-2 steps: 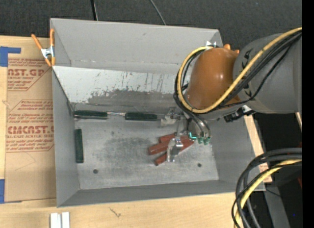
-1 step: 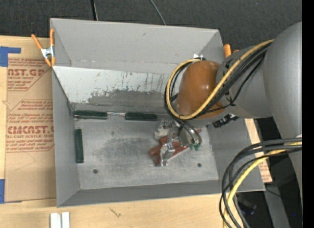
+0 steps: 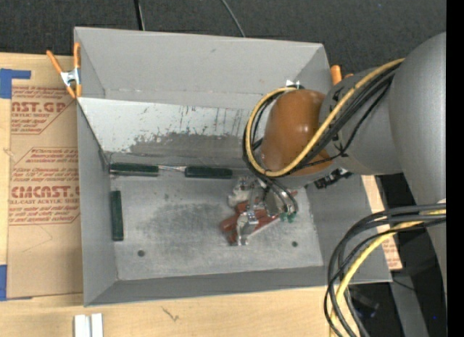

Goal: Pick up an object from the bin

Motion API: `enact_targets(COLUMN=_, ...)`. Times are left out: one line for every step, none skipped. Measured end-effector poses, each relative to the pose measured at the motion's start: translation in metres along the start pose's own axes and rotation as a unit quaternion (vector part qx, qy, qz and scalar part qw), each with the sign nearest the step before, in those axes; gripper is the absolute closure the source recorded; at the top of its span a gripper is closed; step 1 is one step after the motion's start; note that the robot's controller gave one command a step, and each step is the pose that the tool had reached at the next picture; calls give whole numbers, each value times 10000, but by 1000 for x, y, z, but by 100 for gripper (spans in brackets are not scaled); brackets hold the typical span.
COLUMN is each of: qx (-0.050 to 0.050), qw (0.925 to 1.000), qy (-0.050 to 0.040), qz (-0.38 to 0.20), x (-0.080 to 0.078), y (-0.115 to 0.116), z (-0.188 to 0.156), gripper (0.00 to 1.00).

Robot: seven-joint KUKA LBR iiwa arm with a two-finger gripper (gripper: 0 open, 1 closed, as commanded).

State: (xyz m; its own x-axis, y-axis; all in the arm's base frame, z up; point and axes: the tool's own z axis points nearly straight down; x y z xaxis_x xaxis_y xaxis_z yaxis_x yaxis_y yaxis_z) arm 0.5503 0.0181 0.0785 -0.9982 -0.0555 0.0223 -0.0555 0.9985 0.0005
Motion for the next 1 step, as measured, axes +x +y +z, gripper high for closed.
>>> enact_targets(qx=6, qw=9999, qy=-110, qz=-92, x=-18, y=-24, z=-192, gripper=100)
